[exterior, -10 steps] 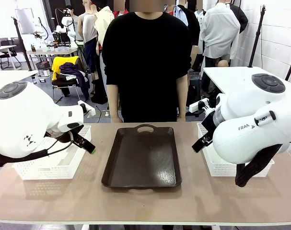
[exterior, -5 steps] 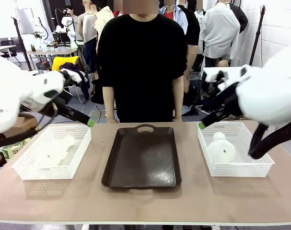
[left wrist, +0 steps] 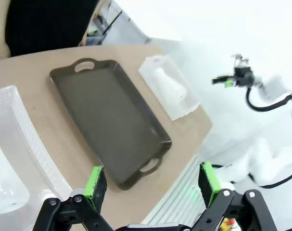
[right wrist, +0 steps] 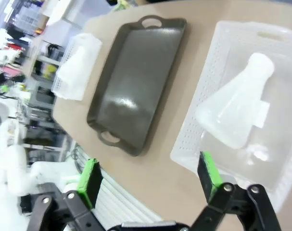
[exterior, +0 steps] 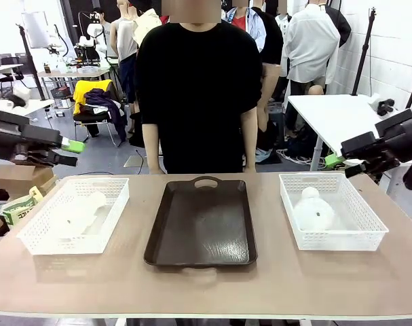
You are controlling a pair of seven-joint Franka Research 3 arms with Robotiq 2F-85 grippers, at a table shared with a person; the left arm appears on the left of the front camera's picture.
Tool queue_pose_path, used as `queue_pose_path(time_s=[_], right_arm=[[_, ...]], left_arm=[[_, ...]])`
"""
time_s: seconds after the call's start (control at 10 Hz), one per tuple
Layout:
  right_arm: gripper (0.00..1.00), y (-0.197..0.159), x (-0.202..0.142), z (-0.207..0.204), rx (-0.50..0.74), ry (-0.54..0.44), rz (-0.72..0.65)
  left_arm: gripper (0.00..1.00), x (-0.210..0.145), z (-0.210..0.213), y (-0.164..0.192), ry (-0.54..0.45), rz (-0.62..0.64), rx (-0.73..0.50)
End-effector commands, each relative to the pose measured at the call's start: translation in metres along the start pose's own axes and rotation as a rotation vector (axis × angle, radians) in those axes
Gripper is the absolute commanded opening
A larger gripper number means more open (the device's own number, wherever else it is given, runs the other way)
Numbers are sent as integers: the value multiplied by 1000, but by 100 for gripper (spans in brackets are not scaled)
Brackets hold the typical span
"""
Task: Prepare the laboratory tools.
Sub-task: Pick up the Big flask that the person points to.
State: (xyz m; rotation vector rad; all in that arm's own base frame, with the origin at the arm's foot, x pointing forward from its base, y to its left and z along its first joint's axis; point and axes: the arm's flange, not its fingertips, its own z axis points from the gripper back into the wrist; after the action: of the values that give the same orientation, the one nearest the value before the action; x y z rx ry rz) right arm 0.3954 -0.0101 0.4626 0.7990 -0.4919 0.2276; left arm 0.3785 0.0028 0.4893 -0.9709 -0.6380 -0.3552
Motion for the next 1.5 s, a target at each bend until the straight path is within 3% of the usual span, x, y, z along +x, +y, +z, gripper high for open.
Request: queue_pose_path(time_s=[0.0, 0.3, 1.1, 1.4], right_arm=[[100, -34, 17, -1, 93, 5, -98], [100, -63, 15, -1, 220, 30, -148], [100, -72, 20, -2, 324, 37, -101], [100, -68, 19, 2, 287, 57, -122]], left_arm=[[100, 10, -8, 15, -11, 112, -31], [100, 13, -9, 36, -12, 277, -103], [100, 2, -13, 45, 45, 318, -150], [100, 2, -12, 42, 65, 337, -128]])
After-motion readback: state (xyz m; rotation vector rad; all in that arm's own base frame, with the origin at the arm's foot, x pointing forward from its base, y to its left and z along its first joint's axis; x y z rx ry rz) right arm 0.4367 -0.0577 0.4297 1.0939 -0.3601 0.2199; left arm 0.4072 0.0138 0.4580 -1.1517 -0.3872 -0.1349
